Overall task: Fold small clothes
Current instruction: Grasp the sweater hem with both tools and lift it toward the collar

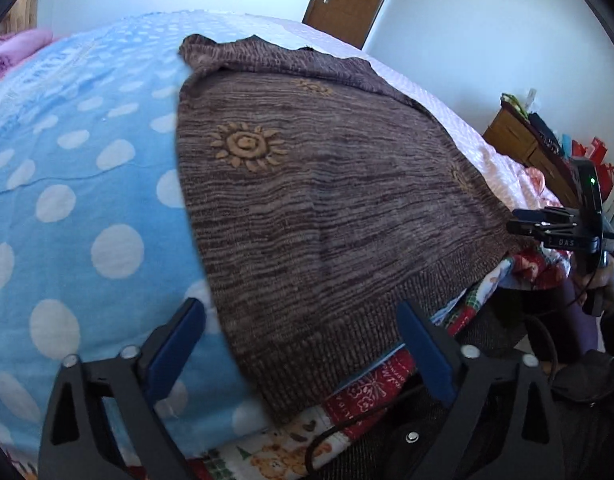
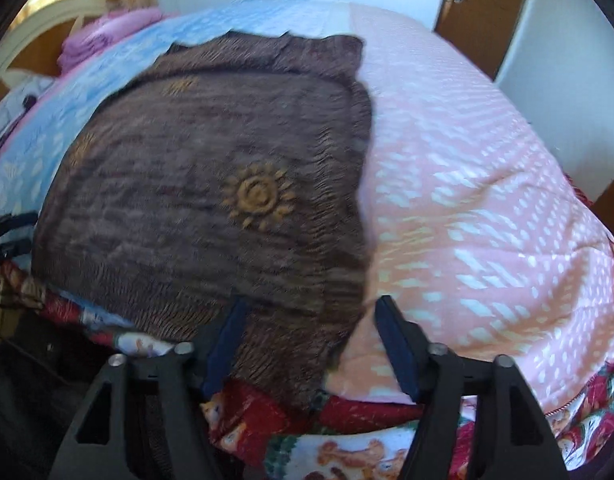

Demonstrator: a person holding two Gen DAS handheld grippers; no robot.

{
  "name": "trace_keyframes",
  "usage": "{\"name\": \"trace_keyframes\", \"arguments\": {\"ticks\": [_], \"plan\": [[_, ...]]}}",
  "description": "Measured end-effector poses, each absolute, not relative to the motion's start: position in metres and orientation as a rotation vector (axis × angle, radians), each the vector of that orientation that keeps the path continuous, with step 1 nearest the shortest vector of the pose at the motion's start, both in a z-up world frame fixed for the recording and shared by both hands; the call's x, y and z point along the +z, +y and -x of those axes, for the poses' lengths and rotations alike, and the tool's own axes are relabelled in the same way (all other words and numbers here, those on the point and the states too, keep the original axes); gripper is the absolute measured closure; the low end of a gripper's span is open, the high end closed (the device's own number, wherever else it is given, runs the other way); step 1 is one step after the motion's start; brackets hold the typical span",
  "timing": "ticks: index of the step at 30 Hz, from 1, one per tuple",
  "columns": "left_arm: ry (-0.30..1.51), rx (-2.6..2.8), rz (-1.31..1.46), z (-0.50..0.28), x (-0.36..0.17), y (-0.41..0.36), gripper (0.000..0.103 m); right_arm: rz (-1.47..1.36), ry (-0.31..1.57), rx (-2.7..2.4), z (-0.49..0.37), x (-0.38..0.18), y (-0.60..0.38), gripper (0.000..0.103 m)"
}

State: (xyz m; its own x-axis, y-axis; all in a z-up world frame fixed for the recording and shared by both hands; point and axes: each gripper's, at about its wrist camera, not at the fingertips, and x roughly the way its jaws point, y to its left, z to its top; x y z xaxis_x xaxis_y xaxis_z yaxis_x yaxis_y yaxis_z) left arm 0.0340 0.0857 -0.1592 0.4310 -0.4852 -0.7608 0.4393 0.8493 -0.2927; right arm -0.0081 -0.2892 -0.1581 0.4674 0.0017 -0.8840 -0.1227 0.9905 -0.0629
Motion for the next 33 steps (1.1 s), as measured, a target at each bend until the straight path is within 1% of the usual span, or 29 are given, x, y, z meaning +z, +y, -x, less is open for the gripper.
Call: {"name": "trace_keyframes", "arguments": {"ticks": [1, 3, 4, 5, 6, 7, 9, 10, 11, 12, 13, 14, 17, 20, 25, 28, 31, 33], "plan": [[0.973, -0.568, 0.048, -0.034, -0.16, 0.086, 0.015, 0.131, 1.111, 0.085, 0.008, -0.165, -0.287, 0.059], [0.983, -0.558, 0.069, -0.033, -0.161, 0.089, 0.021, 0.163, 1.132, 0.08, 0.009, -0.172, -0.283, 0.066], [0.991, -0.563, 0.082, -0.032, -0.162, 0.091, 0.022, 0.186, 1.132, 0.074, 0.011, -0.173, -0.281, 0.071], [0.996, -0.571, 0.087, -0.03, -0.162, 0.092, 0.026, 0.19, 1.139, 0.079, 0.011, -0.173, -0.28, 0.079], [1.005, -0.57, 0.082, -0.028, -0.163, 0.091, 0.032, 0.174, 1.147, 0.091, 0.012, -0.174, -0.281, 0.086], [1.011, -0.567, 0.073, -0.025, -0.163, 0.09, 0.036, 0.151, 1.163, 0.106, 0.013, -0.175, -0.282, 0.097], [1.024, -0.561, 0.059, -0.022, -0.165, 0.09, 0.048, 0.129, 1.17, 0.117, 0.014, -0.177, -0.285, 0.098], [1.028, -0.554, 0.064, -0.022, -0.165, 0.091, 0.051, 0.102, 1.164, 0.13, 0.014, -0.176, -0.288, 0.098], [1.033, -0.55, 0.079, -0.023, -0.166, 0.092, 0.061, 0.055, 1.157, 0.147, 0.014, -0.174, -0.292, 0.098], [1.045, -0.548, 0.108, -0.026, -0.166, 0.094, 0.078, -0.024, 1.145, 0.173, 0.013, -0.171, -0.299, 0.098], [1.062, -0.55, 0.14, -0.03, -0.168, 0.096, 0.089, -0.067, 1.134, 0.189, 0.011, -0.167, -0.301, 0.098], [1.082, -0.555, 0.176, -0.034, -0.17, 0.097, 0.092, -0.112, 1.117, 0.21, 0.01, -0.163, -0.305, 0.098], [1.077, -0.55, 0.205, -0.042, -0.167, 0.097, 0.092, -0.212, 1.048, 0.278, 0.0, -0.141, -0.311, 0.098], [1.031, -0.562, 0.188, -0.051, -0.152, 0.091, 0.092, -0.273, 0.99, 0.322, -0.017, -0.122, -0.315, 0.098], [0.944, -0.576, 0.233, -0.087, -0.125, 0.089, 0.092, -0.351, 0.912, 0.338, -0.07, -0.098, -0.32, 0.098], [0.886, -0.529, 0.229, -0.116, -0.111, 0.088, 0.092, -0.383, 0.887, 0.264, -0.106, -0.101, -0.325, 0.098], [0.836, -0.48, 0.234, -0.137, -0.102, 0.094, 0.092, -0.431, 0.883, 0.179, -0.134, -0.116, -0.337, 0.098], [0.826, -0.478, 0.244, -0.144, -0.099, 0.103, 0.088, -0.445, 0.896, 0.141, -0.147, -0.13, -0.343, 0.098]]}}
